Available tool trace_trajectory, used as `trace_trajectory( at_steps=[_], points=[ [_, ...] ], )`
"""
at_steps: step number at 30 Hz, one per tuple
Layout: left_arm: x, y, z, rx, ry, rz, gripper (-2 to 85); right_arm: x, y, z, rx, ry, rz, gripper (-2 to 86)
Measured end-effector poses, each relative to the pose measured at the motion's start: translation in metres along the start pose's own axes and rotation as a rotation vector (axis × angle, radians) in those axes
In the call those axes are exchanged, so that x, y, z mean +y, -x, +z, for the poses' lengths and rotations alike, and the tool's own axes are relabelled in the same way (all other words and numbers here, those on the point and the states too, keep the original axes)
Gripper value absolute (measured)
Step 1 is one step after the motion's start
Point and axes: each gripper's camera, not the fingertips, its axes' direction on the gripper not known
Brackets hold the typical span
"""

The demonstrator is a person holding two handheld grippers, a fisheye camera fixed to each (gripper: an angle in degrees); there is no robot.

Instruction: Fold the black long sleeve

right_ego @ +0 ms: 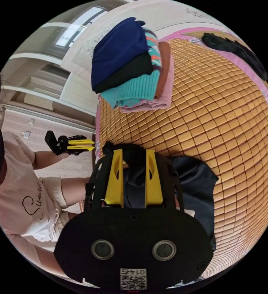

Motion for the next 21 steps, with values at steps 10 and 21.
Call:
trace_trajectory(
  at_steps=[10, 21],
  points=[
    [0.004, 0.017, 0.053, 0.022, 0.140, -0.166, 5.4, -0.004, -0.067, 0.088, 0.471, 0.092, 0.244, 3.1],
    [0.031, 0.106, -0.024, -0.134, 0.091, -0.239, -0.4, -0.019, -0.116, 0.057, 0.343, -0.266, 0.386, -0.1]
  ],
)
